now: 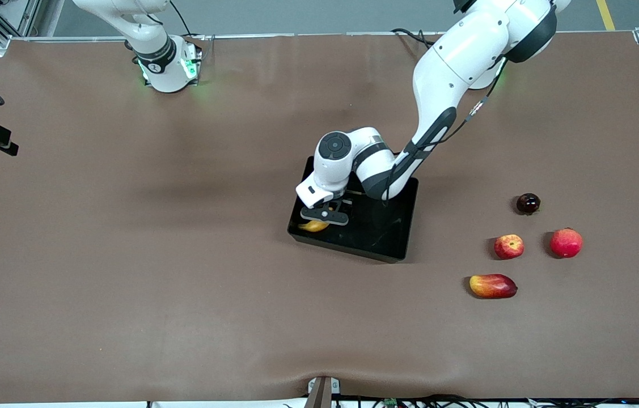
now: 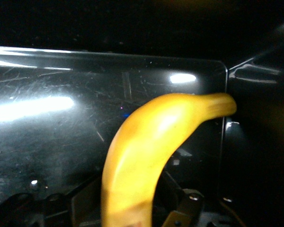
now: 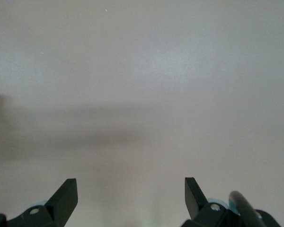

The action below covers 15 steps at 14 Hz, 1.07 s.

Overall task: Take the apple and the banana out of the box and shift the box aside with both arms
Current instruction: 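Close the left gripper on the yellow banana, then lift the banana out of the box and carry it toward the mango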

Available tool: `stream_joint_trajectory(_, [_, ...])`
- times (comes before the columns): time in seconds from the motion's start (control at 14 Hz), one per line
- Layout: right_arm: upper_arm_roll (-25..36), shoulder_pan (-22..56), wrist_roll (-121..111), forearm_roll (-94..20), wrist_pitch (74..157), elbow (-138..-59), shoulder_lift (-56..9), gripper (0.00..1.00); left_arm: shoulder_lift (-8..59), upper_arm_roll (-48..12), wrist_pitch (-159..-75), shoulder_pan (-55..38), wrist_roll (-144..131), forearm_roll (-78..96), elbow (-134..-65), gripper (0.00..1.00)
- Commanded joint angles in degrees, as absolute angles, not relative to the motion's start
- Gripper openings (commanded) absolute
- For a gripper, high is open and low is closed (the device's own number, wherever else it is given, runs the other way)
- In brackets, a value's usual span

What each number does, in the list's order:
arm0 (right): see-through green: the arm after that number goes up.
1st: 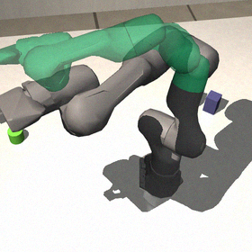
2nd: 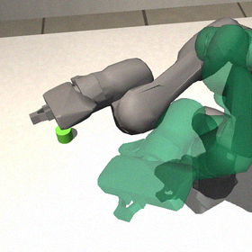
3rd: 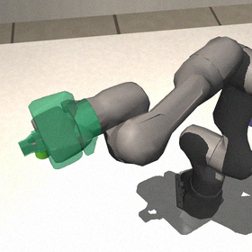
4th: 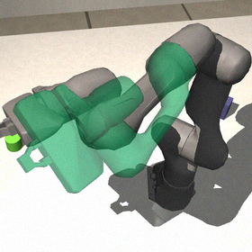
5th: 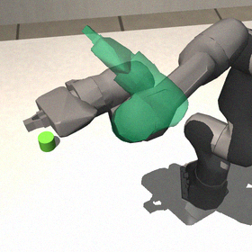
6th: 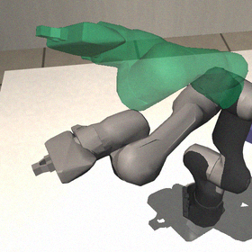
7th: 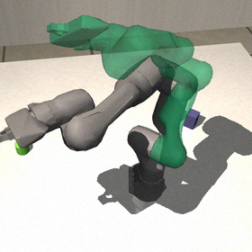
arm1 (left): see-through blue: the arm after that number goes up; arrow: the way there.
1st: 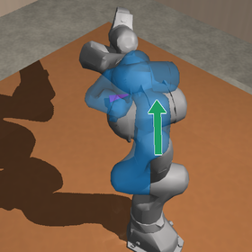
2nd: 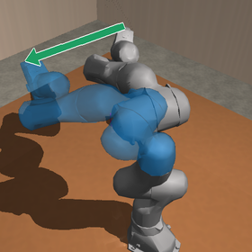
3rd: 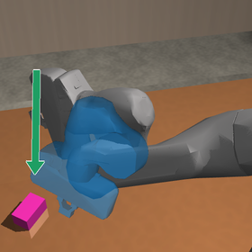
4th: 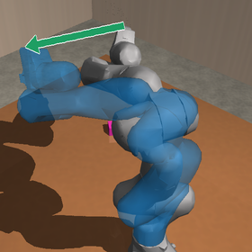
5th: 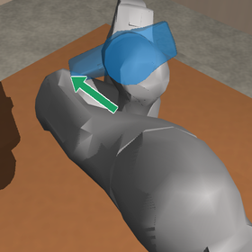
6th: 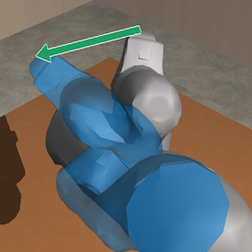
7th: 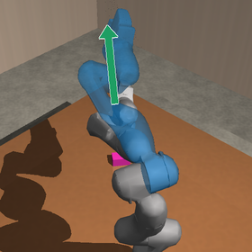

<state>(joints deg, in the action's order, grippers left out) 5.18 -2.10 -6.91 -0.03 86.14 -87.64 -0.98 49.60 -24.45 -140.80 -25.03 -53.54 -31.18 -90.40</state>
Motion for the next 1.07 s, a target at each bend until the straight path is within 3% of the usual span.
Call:
stream_joint_trajectory(0.0, [4.48,-3.25,-6.59,-0.61,85.87,-86.75,-2.37,1.0,48.7,-23.29,-139.49,-25.31,-53.61,-32.96,-90.09,0.0])
stream_joint_trajectory(0.57, [4.48,-3.25,-6.94,-0.18,85.69,-87.1,-4.48,1.0,38.78,-23.91,-130.44,-24.35,-53.44,-31.29,-89.38,0.0])
stream_joint_trajectory(1.0, [4.57,-4.31,-6.86,1.14,86.04,-86.75,-12.2,1.0,29.1,-23.73,-122.44,-17.15,-42.47,-24.17,-89.38,0.0])
